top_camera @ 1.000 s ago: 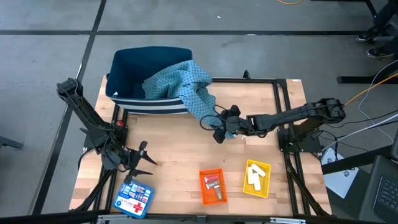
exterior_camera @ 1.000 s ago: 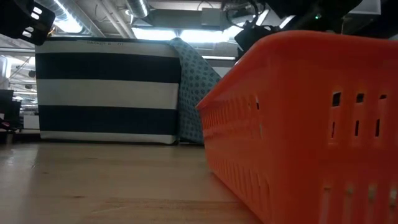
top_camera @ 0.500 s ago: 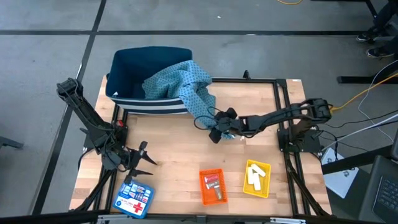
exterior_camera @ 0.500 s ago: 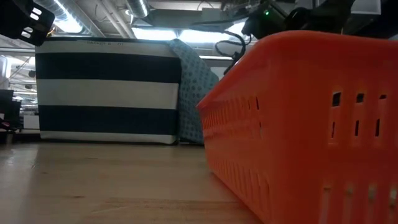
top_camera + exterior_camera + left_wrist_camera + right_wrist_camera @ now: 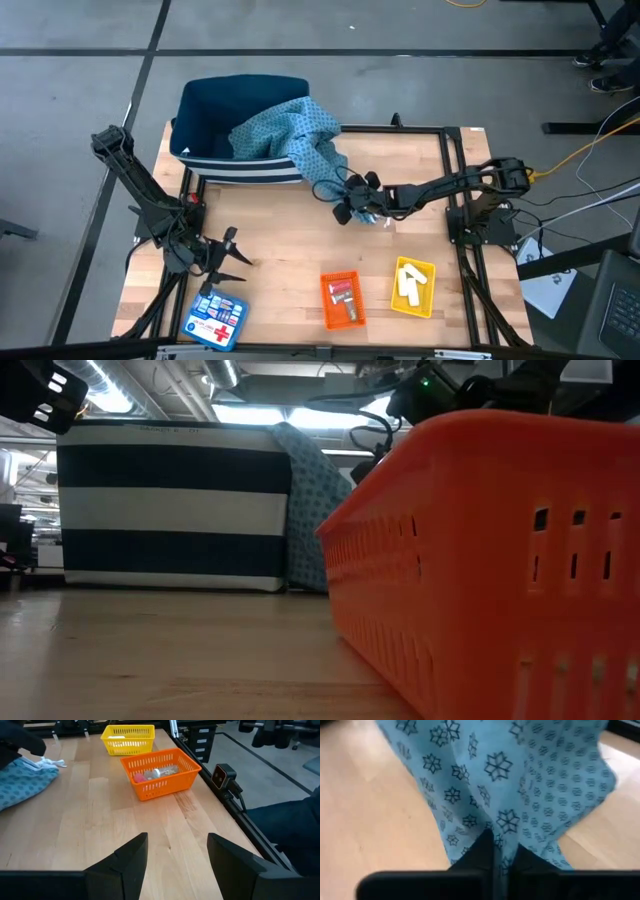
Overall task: Pick & Place Medicine items
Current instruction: Put the patient gown into the blue bin
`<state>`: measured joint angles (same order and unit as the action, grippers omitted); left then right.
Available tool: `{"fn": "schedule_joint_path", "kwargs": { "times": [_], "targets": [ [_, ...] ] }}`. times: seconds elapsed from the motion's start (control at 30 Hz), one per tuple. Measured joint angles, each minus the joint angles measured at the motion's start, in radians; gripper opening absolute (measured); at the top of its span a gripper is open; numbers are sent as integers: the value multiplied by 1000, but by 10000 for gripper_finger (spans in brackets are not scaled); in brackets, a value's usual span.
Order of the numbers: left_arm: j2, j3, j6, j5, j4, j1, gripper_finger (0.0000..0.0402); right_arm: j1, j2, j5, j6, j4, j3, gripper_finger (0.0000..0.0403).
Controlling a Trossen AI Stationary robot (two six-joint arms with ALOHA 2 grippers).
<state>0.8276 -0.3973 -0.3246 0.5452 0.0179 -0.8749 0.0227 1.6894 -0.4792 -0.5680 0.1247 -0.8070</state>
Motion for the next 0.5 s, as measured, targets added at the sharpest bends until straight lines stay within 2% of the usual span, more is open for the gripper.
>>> {"fn": "schedule_joint_path", "kwargs": {
  "times": [0.23, 0.37, 0.5],
  "targets": [
    [0, 0, -4, 0, 0, 0, 200, 6, -55, -135, -4, 31, 0, 6],
    [0, 0, -4, 0, 0, 0, 200, 7, -167, -230, 39, 60, 0, 3],
    [0, 0, -3, 0, 0, 0, 200, -10, -323, -307, 170, 92, -28, 2]
  ]
}}
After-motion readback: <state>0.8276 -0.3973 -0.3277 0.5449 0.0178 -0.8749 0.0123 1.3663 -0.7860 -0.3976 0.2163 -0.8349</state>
